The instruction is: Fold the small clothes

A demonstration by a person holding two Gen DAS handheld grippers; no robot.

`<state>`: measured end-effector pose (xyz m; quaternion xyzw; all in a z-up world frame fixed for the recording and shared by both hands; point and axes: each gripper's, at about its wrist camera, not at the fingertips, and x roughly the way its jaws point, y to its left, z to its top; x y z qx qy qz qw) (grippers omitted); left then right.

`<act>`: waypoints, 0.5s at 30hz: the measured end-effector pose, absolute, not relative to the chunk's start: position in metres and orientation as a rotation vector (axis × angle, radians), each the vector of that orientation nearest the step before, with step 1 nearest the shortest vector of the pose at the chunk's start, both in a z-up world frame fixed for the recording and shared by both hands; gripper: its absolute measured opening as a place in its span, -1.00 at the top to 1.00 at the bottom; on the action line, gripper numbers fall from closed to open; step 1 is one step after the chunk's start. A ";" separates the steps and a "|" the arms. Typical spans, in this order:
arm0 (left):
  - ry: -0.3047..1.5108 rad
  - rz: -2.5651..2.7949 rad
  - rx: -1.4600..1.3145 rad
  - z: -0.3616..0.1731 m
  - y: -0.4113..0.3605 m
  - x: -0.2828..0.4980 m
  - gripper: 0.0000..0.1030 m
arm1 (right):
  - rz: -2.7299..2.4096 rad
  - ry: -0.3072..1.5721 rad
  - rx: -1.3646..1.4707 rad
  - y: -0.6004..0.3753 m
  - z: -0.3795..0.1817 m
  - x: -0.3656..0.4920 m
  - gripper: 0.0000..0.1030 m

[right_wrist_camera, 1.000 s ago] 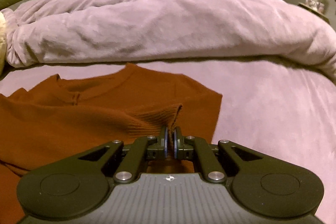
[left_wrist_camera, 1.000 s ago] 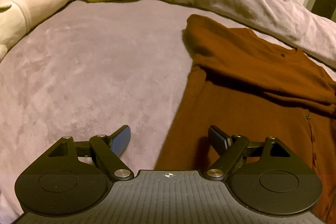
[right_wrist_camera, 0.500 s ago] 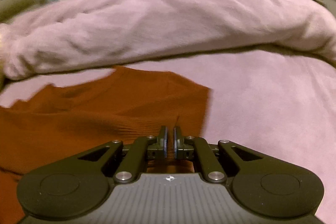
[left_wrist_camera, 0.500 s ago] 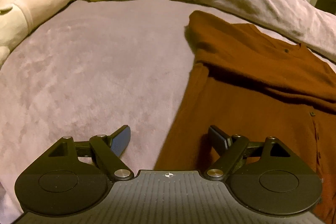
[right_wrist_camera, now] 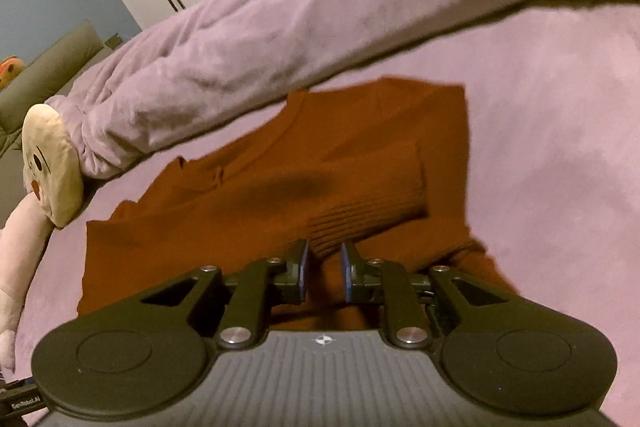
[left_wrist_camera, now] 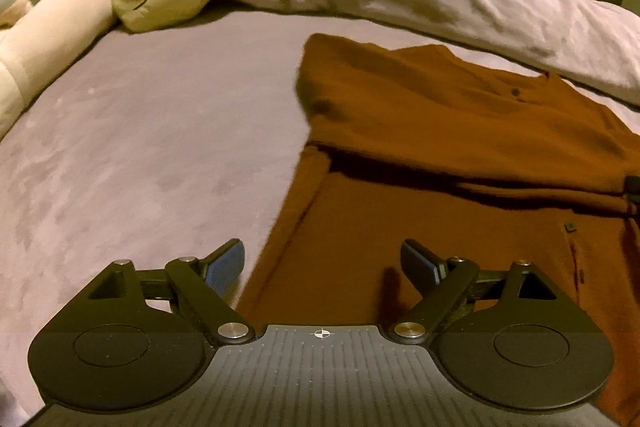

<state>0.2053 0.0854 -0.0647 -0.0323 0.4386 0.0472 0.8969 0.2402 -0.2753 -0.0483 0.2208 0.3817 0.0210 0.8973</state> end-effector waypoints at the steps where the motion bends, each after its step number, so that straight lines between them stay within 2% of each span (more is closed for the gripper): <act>1: 0.910 0.095 -0.066 -0.065 0.084 0.207 -0.75 | 0.036 0.798 0.472 -0.277 -0.052 0.243 0.68; 8: 0.920 0.102 -0.058 -0.071 0.082 0.211 -0.76 | 0.012 0.783 0.609 -0.293 -0.057 0.244 0.64; 12: 0.931 0.112 -0.063 -0.075 0.087 0.212 -0.76 | -0.029 0.750 0.632 -0.304 -0.056 0.233 0.48; 15: 0.929 0.126 -0.060 -0.076 0.088 0.214 -0.76 | -0.032 0.743 0.717 -0.316 -0.061 0.233 0.48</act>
